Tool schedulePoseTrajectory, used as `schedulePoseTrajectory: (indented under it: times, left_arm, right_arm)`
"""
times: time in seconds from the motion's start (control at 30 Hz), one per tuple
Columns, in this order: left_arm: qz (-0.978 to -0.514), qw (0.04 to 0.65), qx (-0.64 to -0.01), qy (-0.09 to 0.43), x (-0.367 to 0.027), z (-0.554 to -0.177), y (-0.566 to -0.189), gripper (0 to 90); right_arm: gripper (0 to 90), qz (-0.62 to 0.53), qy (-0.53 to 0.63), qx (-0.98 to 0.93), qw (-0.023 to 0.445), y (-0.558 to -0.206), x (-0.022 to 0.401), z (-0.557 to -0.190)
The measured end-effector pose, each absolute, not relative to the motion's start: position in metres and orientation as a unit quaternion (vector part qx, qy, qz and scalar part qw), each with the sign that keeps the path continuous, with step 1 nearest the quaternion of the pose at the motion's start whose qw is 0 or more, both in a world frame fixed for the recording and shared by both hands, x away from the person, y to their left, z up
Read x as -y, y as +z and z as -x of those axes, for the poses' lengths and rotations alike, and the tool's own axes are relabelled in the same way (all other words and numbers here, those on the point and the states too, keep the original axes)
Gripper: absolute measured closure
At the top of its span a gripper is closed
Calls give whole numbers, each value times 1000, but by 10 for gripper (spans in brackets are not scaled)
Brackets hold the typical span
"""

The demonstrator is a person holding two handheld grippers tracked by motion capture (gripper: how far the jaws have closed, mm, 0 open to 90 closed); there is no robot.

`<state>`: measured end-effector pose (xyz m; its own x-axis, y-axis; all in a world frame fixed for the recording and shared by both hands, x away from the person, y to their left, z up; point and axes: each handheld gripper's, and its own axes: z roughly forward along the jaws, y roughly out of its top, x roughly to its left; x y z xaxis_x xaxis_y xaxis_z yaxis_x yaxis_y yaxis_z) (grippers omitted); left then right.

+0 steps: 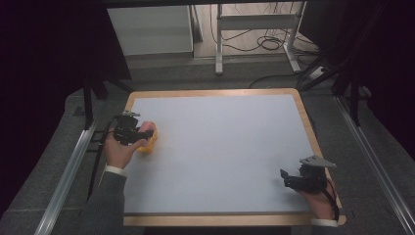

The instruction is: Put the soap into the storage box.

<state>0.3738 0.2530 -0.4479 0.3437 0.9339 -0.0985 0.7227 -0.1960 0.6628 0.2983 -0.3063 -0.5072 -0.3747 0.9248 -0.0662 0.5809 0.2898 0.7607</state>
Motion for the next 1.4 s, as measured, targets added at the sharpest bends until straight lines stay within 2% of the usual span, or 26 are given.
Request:
schedulePoseTrajectory:
  times: [0.5, 1.4]
  left_arm:
    - [-753, 285, -570, 164, -265, -397, -460, 601]
    - [-760, 253, -583, 137, -263, -411, -490, 601]
  right_arm:
    - [110, -497, 330, -760, 258, -508, 307, -299]
    - [110, -496, 327, -762, 258, -510, 306, -299]
